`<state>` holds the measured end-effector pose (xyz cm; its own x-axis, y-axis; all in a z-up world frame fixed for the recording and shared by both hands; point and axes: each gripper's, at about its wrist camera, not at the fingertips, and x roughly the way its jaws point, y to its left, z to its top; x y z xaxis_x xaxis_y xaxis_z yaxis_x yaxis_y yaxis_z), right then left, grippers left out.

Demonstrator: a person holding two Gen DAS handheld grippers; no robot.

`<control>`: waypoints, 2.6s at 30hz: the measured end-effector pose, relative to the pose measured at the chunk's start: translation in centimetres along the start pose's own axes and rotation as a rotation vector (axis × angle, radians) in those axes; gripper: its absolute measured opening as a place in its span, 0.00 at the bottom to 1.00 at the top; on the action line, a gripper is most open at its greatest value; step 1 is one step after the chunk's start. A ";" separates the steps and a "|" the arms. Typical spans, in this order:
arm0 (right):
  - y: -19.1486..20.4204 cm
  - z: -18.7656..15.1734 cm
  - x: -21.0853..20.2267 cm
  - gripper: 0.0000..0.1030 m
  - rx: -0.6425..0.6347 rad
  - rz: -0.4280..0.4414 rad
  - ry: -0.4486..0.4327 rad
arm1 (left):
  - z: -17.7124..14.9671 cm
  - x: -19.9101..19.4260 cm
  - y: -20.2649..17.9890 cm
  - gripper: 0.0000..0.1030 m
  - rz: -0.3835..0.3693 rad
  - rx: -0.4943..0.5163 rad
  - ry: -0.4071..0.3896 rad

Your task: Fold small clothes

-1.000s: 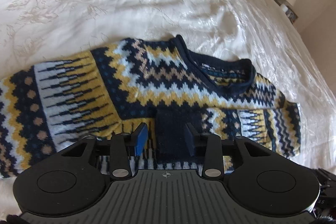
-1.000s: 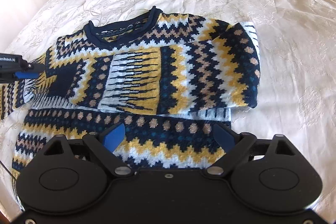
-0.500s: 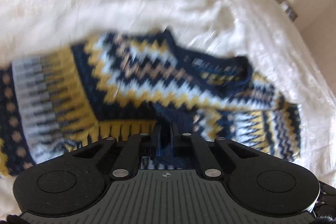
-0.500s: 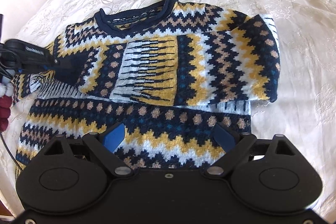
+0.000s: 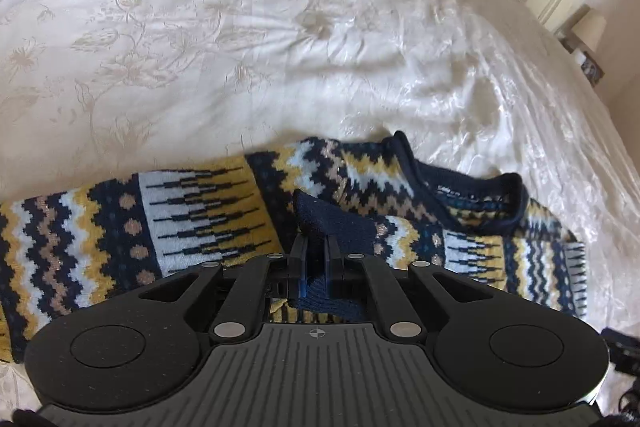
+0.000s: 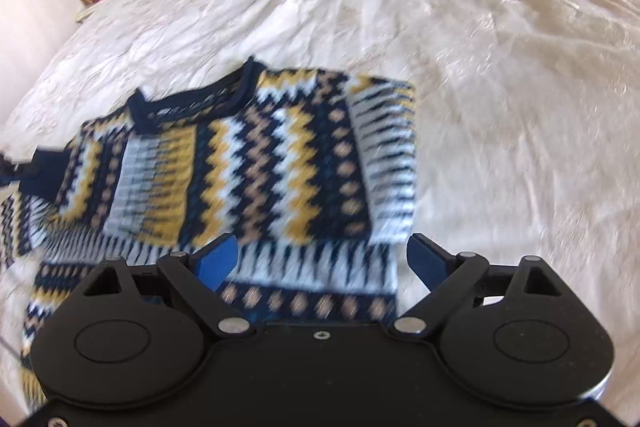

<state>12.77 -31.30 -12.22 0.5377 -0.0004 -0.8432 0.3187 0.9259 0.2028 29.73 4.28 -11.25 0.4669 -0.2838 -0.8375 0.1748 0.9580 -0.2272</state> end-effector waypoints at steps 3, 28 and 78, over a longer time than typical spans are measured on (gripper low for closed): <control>-0.8 1.9 1.9 0.90 -0.009 -0.039 -0.009 | -0.8 1.1 0.2 0.08 0.030 0.002 0.034; -2.8 -0.1 -0.7 0.91 0.083 -0.089 0.047 | -7.1 -5.1 0.6 0.35 0.112 0.027 0.085; 0.6 -13.4 0.3 1.00 -0.297 0.026 0.194 | -20.9 -2.1 -5.5 1.00 0.221 0.191 0.151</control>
<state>2.63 -25.71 -19.00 0.3755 0.0695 -0.9242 0.0510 0.9941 0.0955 9.68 0.48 -18.64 0.3803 -0.0467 -0.9237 0.2491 0.9670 0.0536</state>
